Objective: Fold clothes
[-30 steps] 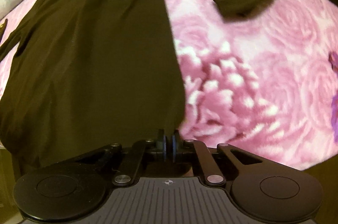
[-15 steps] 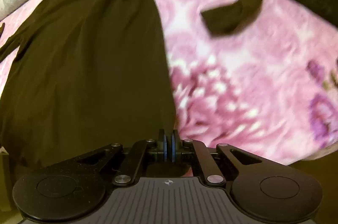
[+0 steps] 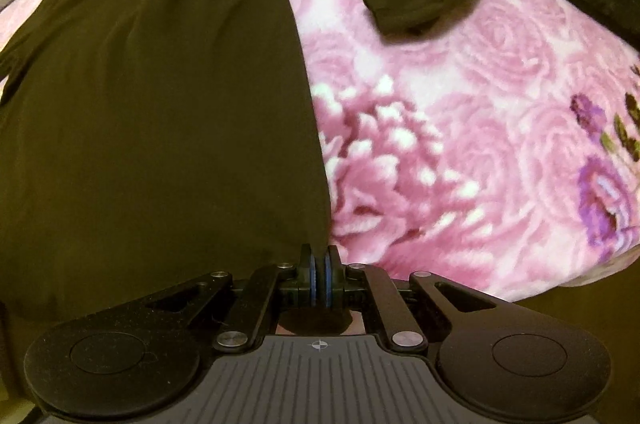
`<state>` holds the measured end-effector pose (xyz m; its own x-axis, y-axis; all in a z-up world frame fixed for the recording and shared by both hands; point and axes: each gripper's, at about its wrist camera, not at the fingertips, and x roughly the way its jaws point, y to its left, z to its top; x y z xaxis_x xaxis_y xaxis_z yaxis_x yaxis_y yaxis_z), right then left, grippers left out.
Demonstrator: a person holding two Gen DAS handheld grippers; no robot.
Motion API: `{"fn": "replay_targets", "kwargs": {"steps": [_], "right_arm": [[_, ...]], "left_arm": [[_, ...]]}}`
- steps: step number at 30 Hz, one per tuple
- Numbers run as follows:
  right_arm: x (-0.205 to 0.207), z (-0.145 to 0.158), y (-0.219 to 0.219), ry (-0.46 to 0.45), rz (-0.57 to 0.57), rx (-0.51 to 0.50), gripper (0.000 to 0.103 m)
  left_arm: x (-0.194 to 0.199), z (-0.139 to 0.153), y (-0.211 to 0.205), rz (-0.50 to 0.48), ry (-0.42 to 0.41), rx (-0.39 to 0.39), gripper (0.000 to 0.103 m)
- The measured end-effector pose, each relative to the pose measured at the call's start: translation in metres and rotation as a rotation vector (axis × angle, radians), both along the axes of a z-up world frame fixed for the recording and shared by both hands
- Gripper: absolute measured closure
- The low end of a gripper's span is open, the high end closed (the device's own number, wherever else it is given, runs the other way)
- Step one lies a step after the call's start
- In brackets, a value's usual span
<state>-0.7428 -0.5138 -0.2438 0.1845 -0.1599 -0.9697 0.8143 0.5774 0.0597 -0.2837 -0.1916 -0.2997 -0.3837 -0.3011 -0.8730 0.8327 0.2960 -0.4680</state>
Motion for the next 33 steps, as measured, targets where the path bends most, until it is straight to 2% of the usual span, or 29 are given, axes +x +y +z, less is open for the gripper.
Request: {"fn": "replay_targets", "kwargs": {"steps": [3,4,5,7,9,10,13,14,18,20,21,22,23,29,31,33], "right_arm": [[-0.001,-0.002,-0.003,-0.001,0.009,0.004,0.100],[0.000,-0.003,-0.005,-0.001,0.008,0.008,0.100],[0.001,-0.004,-0.007,0.004,0.008,0.008,0.100],[0.002,-0.003,-0.010,0.011,0.005,0.018,0.100],[0.003,0.001,-0.010,0.014,0.012,0.015,0.100],[0.004,0.003,-0.010,0.016,0.016,0.013,0.100],[0.004,0.003,-0.010,0.015,0.012,0.020,0.100],[0.005,0.002,-0.010,0.015,0.007,0.023,0.100],[0.009,-0.004,-0.011,0.022,0.008,0.031,0.100],[0.010,-0.007,-0.010,0.026,0.016,0.032,0.100],[0.010,-0.008,-0.009,0.027,0.017,0.032,0.100],[0.010,-0.008,-0.010,0.028,0.019,0.033,0.100],[0.010,-0.008,-0.010,0.030,0.022,0.034,0.100],[0.013,0.012,-0.008,0.072,0.069,0.061,0.101],[0.015,0.017,-0.001,0.070,0.072,0.081,0.101],[0.016,0.016,0.008,0.063,0.073,0.092,0.100]], "left_arm": [[-0.005,-0.011,-0.008,0.015,0.057,-0.009,0.060],[-0.008,-0.014,-0.008,0.004,0.066,-0.004,0.071],[-0.011,-0.017,-0.008,-0.007,0.073,0.000,0.101],[-0.014,-0.009,-0.007,-0.030,0.060,-0.013,0.100],[-0.009,0.003,0.003,-0.006,0.071,-0.036,0.100],[-0.006,0.009,0.008,0.006,0.076,-0.047,0.095],[-0.003,0.012,0.011,0.044,0.100,-0.045,0.045],[-0.004,0.011,0.011,0.046,0.109,-0.047,0.044],[-0.022,0.000,-0.005,-0.007,0.087,-0.045,0.043],[-0.031,-0.007,-0.014,-0.036,0.069,-0.046,0.049],[-0.033,-0.010,-0.016,-0.049,0.063,-0.038,0.055],[-0.035,-0.013,-0.018,-0.062,0.057,-0.031,0.082],[-0.038,-0.014,-0.021,-0.077,0.065,-0.025,0.096],[-0.019,0.028,0.000,-0.083,0.050,-0.011,0.097],[-0.012,0.032,0.006,-0.062,0.033,0.001,0.097],[-0.013,0.019,0.003,-0.045,0.031,0.030,0.097]]}}
